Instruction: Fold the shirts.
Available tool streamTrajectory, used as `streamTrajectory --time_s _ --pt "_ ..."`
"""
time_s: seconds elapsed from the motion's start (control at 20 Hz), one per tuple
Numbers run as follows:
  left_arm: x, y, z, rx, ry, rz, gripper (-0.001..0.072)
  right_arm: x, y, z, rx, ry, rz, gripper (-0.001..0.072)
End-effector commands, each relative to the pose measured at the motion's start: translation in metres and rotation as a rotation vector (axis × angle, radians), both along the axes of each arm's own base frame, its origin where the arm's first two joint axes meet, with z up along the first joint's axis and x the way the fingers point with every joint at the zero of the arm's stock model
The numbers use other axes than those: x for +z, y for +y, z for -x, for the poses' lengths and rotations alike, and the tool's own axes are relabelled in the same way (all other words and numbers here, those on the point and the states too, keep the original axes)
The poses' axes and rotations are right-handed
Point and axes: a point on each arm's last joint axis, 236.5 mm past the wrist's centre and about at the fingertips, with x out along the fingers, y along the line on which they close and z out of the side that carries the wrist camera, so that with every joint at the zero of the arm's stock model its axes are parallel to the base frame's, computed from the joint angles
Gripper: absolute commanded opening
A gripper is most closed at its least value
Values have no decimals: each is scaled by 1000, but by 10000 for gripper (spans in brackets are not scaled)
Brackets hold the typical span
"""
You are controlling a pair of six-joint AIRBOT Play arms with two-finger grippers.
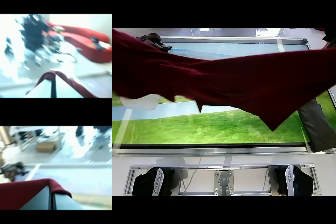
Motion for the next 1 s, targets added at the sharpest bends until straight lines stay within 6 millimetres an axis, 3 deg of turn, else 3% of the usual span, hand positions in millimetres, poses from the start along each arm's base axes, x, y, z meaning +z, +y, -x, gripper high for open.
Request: streamTrajectory --time_s 0.0,0.05,0.1,0.25,0.4,0.6,0.7,0.8,0.95 --pt "78 42 57 315 -227 -102 13 68 -22 29 -238 -195 159 26" --pt "72 49 43 312 -183 -80 13 72 -27 23 -239 -202 147 26" --pt "53 53 18 288 -95 -69 13 66 -30 10 -200 -165 117 26" --pt "-45 60 -79 135 314 11 13 2 -39 -49 16 108 -25 27" --pt "-157 56 -154 -12 672 74 13 -99 -56 -105 150 386 -166 27" --pt "-337 29 -220 -65 1064 10 13 -279 -32 -170 141 712 -109 27" --pt "-411 27 -254 19 1143 -25 14 -343 -23 -207 64 746 -86 28" --pt "-457 25 -294 98 1128 20 13 -385 -20 -247 -6 727 -108 27" --pt "-478 27 -344 156 1024 106 14 -423 -38 -291 -131 690 -219 27"
